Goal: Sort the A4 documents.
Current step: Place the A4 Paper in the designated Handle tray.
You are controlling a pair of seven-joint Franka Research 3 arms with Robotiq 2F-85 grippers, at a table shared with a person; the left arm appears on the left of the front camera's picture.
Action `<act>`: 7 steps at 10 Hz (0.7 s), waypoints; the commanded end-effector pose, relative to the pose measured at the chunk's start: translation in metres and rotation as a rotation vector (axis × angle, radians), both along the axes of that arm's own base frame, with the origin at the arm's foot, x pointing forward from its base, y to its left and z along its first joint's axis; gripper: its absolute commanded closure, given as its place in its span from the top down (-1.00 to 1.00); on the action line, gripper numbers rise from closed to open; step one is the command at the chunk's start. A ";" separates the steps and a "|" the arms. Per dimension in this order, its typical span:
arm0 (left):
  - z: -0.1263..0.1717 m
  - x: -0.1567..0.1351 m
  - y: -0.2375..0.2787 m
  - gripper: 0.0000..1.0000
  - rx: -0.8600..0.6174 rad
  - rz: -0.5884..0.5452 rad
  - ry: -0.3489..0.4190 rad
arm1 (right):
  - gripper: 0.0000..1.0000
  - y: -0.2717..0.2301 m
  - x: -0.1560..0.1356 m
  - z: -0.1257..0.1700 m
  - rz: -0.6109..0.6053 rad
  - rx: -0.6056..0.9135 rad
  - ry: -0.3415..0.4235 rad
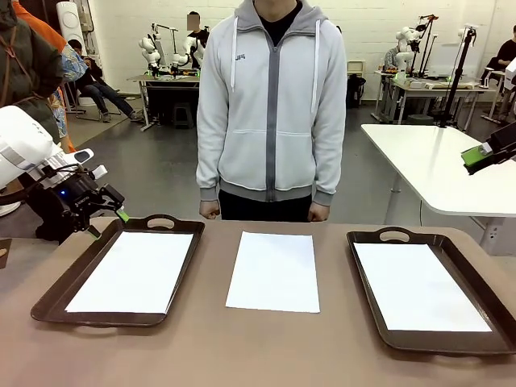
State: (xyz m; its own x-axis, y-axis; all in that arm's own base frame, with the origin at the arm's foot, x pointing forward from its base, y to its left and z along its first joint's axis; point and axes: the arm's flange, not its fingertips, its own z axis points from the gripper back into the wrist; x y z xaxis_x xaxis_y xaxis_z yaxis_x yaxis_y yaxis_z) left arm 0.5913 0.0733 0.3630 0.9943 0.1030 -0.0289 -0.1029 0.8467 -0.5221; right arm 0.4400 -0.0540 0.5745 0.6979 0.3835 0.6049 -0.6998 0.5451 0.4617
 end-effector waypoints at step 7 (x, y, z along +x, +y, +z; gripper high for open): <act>0.000 0.001 0.002 1.00 0.020 -0.005 -0.003 | 1.00 0.002 0.001 0.000 0.005 0.005 -0.001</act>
State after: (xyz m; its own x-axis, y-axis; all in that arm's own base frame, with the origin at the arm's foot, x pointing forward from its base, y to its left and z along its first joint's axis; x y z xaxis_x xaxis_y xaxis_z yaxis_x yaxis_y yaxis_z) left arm 0.5913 0.0734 0.3630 0.9943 0.1031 -0.0288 -0.1029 0.8467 -0.5220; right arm 0.4400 -0.0540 0.5745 0.6979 0.3835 0.6049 -0.6998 0.5451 0.4617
